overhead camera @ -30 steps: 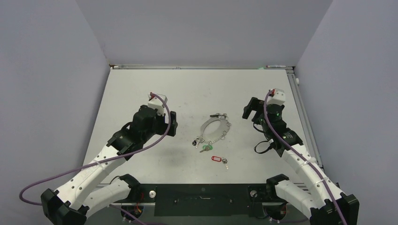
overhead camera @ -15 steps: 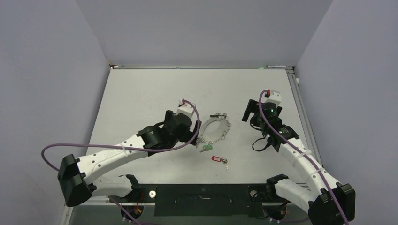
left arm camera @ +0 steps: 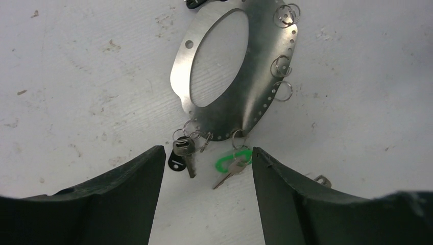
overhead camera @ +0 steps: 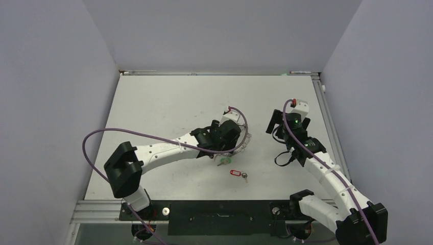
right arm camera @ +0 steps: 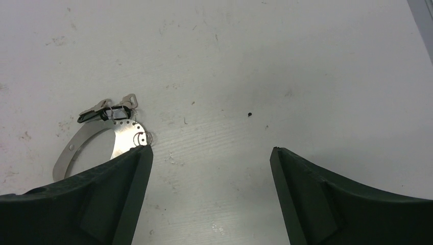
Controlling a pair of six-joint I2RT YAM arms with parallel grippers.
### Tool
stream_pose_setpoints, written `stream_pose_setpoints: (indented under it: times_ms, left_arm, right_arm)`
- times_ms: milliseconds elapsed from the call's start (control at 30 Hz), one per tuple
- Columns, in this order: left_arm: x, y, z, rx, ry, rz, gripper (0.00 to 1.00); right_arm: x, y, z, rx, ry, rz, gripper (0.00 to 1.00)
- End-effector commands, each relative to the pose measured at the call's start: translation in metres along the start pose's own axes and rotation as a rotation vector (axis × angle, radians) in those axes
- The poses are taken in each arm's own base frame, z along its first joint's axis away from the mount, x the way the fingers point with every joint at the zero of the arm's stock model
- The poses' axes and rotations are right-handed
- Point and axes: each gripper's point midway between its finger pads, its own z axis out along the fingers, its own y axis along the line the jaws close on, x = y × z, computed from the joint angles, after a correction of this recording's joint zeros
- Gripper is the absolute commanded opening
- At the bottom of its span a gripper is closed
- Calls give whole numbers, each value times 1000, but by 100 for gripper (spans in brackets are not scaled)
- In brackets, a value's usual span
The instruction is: Put the keys on the keyring
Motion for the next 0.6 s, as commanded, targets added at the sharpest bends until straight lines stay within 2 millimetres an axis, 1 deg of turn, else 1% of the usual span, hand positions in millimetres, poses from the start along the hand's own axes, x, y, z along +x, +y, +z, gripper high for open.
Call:
stream_pose_setpoints:
  times_ms: [0,133,367,567]
  left_arm:
    - [-27,-38,9,70,-45,-36,59]
    - [-27,-53,21,68,-27,-27,56]
    - [-19,-75,41,80,-2,-12,54]
    - [-13,-88,55,85,8,3,53]
  right_arm:
    - [-23,-1,-11,10,-74,20,89]
    - [-24,-1,-13,6,-80,24,89]
    - [-23,-1,-14,1,-79,24,89]
    - [-22,-1,-15,1,-78,25,89]
